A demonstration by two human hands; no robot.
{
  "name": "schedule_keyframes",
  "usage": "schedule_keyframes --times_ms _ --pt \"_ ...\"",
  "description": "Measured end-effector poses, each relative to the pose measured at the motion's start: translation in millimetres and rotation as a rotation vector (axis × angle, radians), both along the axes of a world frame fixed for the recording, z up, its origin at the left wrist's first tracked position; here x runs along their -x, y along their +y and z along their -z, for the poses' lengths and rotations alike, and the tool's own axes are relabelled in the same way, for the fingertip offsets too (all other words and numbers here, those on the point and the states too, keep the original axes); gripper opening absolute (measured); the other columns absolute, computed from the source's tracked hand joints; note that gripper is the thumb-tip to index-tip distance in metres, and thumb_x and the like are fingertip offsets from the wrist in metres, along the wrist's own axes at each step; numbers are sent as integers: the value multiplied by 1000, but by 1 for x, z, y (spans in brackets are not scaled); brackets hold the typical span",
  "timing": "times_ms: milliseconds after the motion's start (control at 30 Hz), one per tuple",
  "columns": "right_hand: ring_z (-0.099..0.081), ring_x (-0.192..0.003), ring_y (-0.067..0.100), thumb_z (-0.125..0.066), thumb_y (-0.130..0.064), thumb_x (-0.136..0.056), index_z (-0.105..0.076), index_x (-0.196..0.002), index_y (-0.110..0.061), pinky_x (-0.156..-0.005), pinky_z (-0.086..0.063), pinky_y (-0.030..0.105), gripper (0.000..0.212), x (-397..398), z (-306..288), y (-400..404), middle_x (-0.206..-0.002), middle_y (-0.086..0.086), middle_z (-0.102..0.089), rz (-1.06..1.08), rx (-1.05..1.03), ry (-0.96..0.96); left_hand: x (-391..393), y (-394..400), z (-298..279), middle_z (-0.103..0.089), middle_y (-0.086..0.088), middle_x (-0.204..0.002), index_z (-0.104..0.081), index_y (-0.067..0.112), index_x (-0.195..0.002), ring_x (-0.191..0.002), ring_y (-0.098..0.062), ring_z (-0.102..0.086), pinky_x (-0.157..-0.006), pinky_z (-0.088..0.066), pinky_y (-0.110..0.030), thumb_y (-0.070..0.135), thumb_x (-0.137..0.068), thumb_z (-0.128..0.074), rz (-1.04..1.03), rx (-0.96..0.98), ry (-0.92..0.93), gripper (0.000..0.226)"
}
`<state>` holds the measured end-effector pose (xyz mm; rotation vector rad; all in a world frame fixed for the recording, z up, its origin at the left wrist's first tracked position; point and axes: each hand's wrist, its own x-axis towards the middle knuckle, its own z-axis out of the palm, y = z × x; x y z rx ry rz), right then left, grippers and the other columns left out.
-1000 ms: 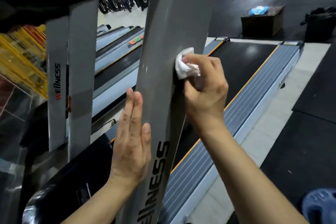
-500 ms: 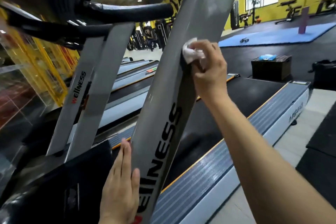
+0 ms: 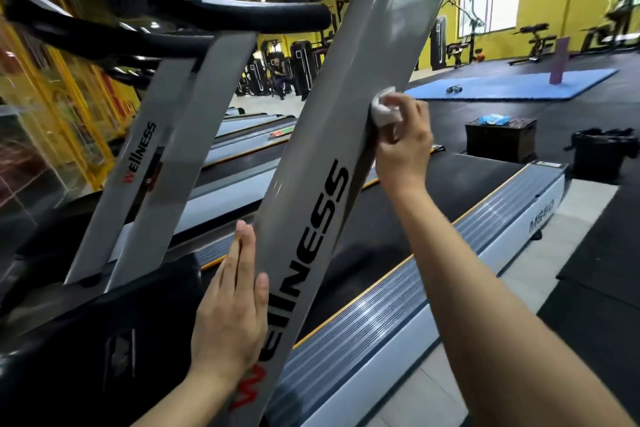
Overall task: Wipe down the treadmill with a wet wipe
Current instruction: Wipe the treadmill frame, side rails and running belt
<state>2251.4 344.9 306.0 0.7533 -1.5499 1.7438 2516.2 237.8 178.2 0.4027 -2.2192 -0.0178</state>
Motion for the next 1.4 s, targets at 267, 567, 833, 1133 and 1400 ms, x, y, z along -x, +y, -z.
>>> schedule_keyframes --times_ms 267,567,833,1133,1400 --pt "-58 -98 24 -55 12 -79 -67 -110 -5 -89 -48 29 37 -100 93 -13 -108 8 -55 -207 -187 176 1 -4 4 -13 0 -171 -9 13 -163 -151 -16 -29 -113 -40 -34 30 -108 -28 -38 32 -13 61" --pt "-56 -96 18 -51 8 -76 -65 -111 -5 -88 -48 36 40 -58 38 -9 -105 11 -57 -80 -60 9 2 -3 2 -14 -3 -170 -7 12 -163 -152 -17 -28 -116 -32 -31 29 -108 -26 -76 54 -33 60" --pt "-59 -95 25 -52 7 -78 -70 -112 -8 -85 -48 25 41 -107 57 -7 -106 11 -60 -184 -336 376 1 -6 4 -10 1 -171 -6 17 -163 -152 -17 -29 -115 -37 -34 30 -108 -27 -39 18 -13 60" --pt "-59 -102 29 -56 8 -83 -68 -113 -4 -89 -51 35 34 -152 113 -14 -111 12 -58 -255 -384 421 -1 -7 2 -13 3 -170 -10 17 -163 -154 -12 -22 -116 -29 -28 29 -107 -30 -4 -17 -3 61" --pt "-55 -93 19 -42 8 -73 -62 -108 -8 -79 -46 25 44 -43 44 -6 -106 6 -52 35 -175 57 -2 -7 4 -8 6 -171 -3 22 -164 -154 -8 -18 -118 -32 -30 31 -107 -24 22 -10 17 61"
